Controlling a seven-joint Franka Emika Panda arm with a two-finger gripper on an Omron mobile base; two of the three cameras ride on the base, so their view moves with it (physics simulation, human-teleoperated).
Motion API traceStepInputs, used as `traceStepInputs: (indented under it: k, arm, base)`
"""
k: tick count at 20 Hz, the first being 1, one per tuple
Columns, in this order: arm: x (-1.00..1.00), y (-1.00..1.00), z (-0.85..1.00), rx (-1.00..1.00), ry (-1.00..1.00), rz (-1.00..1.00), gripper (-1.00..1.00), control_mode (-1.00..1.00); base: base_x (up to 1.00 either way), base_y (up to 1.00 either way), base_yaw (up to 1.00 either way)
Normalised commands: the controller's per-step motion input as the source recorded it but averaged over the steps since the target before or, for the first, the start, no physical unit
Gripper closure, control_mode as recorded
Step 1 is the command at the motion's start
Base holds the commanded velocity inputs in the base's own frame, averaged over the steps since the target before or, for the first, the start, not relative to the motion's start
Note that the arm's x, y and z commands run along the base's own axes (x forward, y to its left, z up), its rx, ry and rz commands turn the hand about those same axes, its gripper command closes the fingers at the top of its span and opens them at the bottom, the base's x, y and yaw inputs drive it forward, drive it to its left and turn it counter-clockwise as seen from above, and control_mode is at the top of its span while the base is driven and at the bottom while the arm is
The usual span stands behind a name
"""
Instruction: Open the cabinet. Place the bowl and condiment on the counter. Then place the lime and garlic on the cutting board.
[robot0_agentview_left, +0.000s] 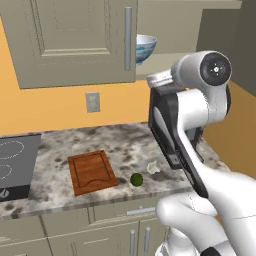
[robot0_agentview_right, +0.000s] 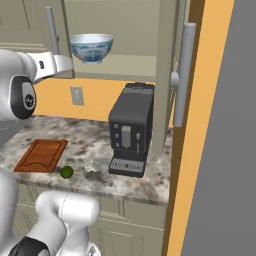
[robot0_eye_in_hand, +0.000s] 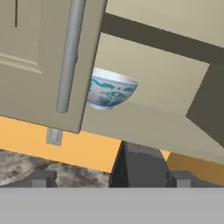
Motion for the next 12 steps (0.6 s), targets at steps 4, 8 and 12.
traceStepInputs:
  k: [4, 8, 12]
  arm:
    - [0.09, 0.22, 0.0, 0.2, 0.0, 0.0, -1.0, -1.0]
    - [0.22, 0.21, 0.0, 0.18, 0.0, -0.01, -1.0, -1.0]
    - [0.33, 0.24, 0.02, 0.15, 0.0, 0.0, -1.0, -1.0]
  base:
    - [0.0, 0.0, 0.0]
    - [0.0, 0.0, 0.0]
    - [0.0, 0.0, 0.0]
